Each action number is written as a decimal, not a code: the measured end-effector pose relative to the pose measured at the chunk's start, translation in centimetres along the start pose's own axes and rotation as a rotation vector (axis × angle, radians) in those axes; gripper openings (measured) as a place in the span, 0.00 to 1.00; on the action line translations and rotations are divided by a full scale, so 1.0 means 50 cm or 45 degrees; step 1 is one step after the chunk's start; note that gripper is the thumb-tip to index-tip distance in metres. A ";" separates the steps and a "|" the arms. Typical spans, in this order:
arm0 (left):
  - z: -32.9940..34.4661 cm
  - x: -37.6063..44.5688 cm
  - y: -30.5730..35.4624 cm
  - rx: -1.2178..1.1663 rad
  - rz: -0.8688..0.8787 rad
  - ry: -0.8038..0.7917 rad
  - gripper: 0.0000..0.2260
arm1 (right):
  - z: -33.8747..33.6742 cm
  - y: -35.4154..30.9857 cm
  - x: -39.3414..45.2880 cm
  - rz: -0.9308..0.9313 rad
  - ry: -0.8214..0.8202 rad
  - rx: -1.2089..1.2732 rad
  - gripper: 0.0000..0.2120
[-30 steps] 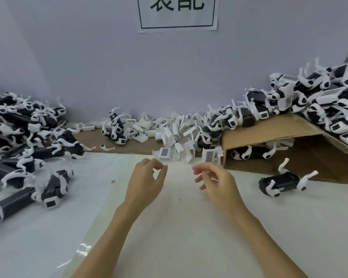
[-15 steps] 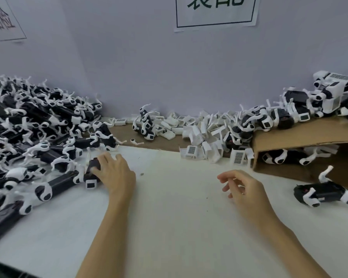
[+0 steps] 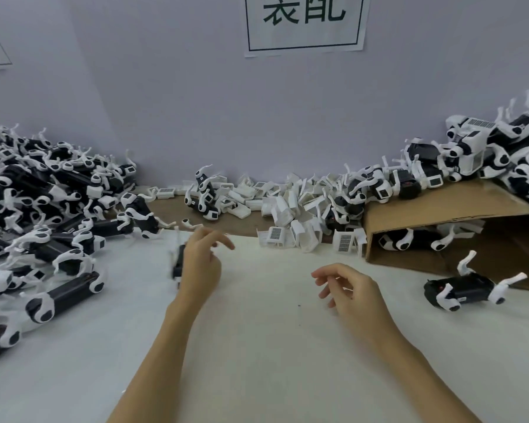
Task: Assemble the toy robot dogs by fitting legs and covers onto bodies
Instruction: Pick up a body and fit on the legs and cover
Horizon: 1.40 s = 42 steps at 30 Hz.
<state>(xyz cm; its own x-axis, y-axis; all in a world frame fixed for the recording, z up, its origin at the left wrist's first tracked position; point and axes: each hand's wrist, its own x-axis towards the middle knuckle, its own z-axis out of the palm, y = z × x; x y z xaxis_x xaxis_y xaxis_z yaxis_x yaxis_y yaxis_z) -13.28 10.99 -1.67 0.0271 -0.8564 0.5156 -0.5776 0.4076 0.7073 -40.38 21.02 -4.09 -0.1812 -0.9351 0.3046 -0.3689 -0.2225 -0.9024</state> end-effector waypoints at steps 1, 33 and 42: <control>0.009 -0.005 0.034 -0.210 0.046 -0.058 0.28 | 0.000 -0.003 0.003 0.022 0.010 0.081 0.18; 0.087 -0.070 0.144 -0.878 -0.368 -0.590 0.27 | -0.050 -0.047 -0.001 0.348 -0.306 0.878 0.24; 0.047 -0.046 0.112 -1.240 -0.203 -1.036 0.28 | -0.126 -0.059 -0.004 0.608 -0.702 1.285 0.28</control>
<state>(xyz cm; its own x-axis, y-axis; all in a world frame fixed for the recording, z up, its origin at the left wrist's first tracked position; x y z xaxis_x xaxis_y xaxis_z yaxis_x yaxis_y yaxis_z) -18.50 14.49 -0.01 -0.6635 -0.7228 0.1935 0.2288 0.0503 0.9722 -45.01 23.60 0.46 0.3924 -0.9174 -0.0662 0.5379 0.2873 -0.7926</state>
